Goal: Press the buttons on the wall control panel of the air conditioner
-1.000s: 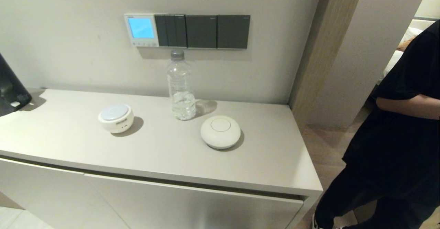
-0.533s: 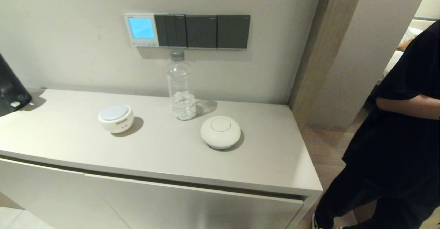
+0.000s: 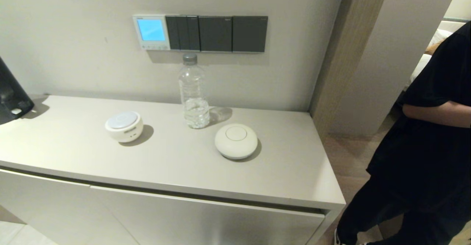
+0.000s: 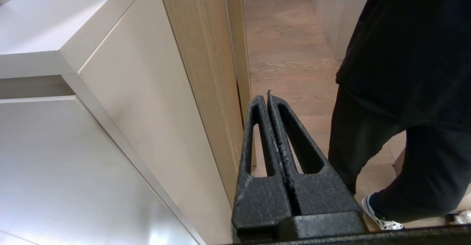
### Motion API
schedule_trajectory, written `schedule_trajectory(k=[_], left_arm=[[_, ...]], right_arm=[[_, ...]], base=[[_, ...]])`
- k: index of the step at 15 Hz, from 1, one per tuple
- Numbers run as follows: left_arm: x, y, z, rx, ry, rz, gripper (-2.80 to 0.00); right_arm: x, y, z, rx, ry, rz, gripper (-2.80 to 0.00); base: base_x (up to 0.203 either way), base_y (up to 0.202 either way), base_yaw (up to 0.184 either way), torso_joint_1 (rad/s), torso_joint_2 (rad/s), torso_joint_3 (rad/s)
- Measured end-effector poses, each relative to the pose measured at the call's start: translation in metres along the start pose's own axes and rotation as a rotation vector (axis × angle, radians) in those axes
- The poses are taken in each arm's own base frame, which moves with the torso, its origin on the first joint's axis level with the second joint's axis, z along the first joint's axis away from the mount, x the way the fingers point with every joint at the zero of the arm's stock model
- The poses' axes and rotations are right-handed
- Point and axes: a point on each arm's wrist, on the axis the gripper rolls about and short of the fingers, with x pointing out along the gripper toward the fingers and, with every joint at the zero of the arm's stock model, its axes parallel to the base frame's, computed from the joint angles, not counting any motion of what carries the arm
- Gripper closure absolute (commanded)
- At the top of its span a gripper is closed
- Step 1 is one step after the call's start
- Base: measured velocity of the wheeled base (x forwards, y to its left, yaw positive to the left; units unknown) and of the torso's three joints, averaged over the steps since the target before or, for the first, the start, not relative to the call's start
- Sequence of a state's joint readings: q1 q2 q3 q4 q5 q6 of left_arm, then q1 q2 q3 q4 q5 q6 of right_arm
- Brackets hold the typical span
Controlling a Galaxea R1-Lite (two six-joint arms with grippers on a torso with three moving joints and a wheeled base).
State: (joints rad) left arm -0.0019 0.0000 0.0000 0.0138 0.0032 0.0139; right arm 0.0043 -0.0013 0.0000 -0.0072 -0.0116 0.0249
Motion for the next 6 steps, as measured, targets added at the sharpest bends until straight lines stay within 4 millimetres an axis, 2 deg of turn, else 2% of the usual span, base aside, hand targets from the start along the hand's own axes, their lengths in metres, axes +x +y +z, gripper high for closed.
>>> schedule_trajectory(k=[6], left_arm=[[0.0000,0.0000,0.0002,-0.002,-0.002,0.001,0.00]], right_arm=[[0.0000,0.0000,0.0000,0.000,0.000,0.000,0.00]], base=[[0.000,0.000,0.000,0.000,0.00,0.000]])
